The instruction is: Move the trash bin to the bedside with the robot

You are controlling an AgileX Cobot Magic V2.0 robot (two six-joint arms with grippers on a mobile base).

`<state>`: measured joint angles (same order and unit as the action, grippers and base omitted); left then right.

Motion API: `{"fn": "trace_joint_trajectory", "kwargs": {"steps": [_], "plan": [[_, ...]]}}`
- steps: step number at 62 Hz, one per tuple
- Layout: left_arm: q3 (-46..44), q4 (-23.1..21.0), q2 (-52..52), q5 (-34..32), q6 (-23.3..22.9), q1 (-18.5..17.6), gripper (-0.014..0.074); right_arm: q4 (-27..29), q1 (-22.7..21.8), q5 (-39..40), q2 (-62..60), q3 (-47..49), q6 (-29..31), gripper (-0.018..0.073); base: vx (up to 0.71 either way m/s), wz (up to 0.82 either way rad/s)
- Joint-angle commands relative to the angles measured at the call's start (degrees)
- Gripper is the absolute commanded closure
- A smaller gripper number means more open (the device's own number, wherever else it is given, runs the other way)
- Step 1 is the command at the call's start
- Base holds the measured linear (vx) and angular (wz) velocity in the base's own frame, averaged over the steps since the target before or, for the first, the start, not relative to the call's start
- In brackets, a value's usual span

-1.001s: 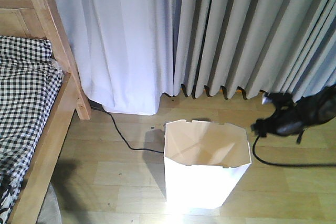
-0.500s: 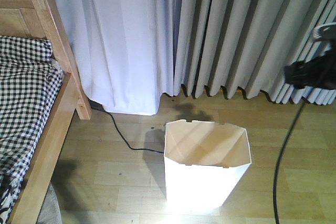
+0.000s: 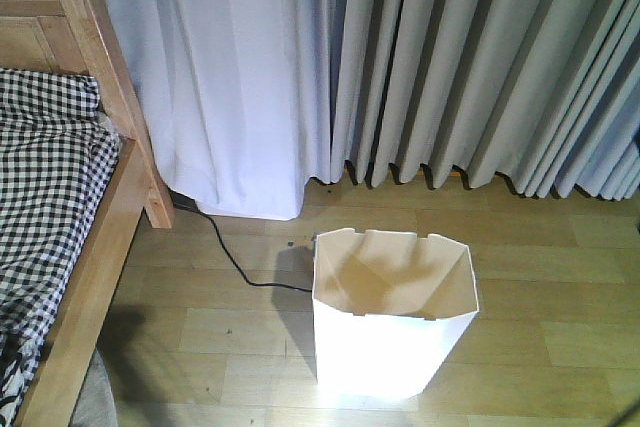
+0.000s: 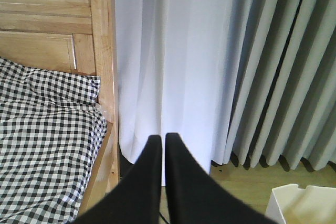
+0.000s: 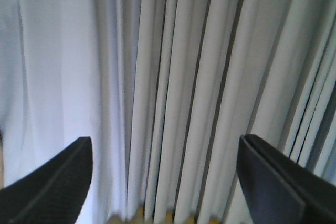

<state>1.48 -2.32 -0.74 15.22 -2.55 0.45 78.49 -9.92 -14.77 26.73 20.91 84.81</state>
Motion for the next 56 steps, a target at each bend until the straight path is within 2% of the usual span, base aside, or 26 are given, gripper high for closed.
{"fn": "trace_joint_trajectory", "kwargs": {"steps": [1,15,28,34,44,56], "plan": [[0.7,-0.2,-0.8,-4.0,-0.3,0.0,0.0602,1.6,-0.1,0.1,-6.9,-1.3,0.1,0.0015,0.00,0.00],[0.7,-0.2,-0.8,-4.0,-0.3,0.0,0.0602,0.9,-0.1,-4.3,-20.2,-7.0,0.2,0.0015,0.00,0.00],[0.7,-0.2,-0.8,-4.0,-0.3,0.0,0.0602,0.6,-0.1,-4.0,-22.3,-7.1,0.1,0.0043,0.00,0.00],[0.7,-0.2,-0.8,-4.0,-0.3,0.0,0.0602,0.7,-0.1,-3.6,-22.3,-7.1,-0.1,0.0169,0.00,0.00],[0.7,-0.2,-0.8,-4.0,-0.3,0.0,0.0602,1.3,-0.1,2.6,-22.3,-7.1,-0.3,0.0566,0.00,0.00],[0.7,-0.2,-0.8,-4.0,-0.3,0.0,0.0602,2.7,-0.1,9.1,-22.3,-7.1,-0.3,0.0570,0.00,0.00]]}}
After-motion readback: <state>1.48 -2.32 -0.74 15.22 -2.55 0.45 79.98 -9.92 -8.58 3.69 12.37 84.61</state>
